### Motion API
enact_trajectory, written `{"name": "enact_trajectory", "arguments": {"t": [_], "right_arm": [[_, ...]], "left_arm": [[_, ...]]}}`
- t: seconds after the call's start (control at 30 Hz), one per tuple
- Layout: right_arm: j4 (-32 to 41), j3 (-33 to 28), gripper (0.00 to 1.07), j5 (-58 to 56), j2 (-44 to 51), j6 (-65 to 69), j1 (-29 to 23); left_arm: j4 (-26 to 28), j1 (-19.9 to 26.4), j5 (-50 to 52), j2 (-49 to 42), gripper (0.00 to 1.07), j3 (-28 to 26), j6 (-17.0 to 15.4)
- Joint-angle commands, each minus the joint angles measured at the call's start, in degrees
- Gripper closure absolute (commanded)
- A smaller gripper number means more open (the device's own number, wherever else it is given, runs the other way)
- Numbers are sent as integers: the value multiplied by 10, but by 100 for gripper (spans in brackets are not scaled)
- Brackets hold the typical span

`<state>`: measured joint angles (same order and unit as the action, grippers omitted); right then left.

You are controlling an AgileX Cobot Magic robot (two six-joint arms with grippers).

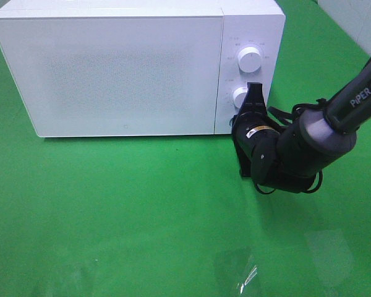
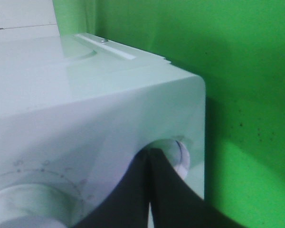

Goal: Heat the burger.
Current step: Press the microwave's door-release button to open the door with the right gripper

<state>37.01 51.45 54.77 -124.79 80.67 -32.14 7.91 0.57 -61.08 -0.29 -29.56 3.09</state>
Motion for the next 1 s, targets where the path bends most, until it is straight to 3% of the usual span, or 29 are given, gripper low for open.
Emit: {"name": "enact_trajectory", "arguments": {"t": [0.03,0.4,1.0], "right_arm": [[-10,52,107,147,-1,-19,21],[-13,93,107,156,-26,-34,21],[-17,73,107,105,-10,-35,21]], "left_arm": [[2,2,-3,-3,6,-1,-3],[2,2,-3,-3,6,-1,-3],[2,2,-3,-3,6,-1,-3]]}}
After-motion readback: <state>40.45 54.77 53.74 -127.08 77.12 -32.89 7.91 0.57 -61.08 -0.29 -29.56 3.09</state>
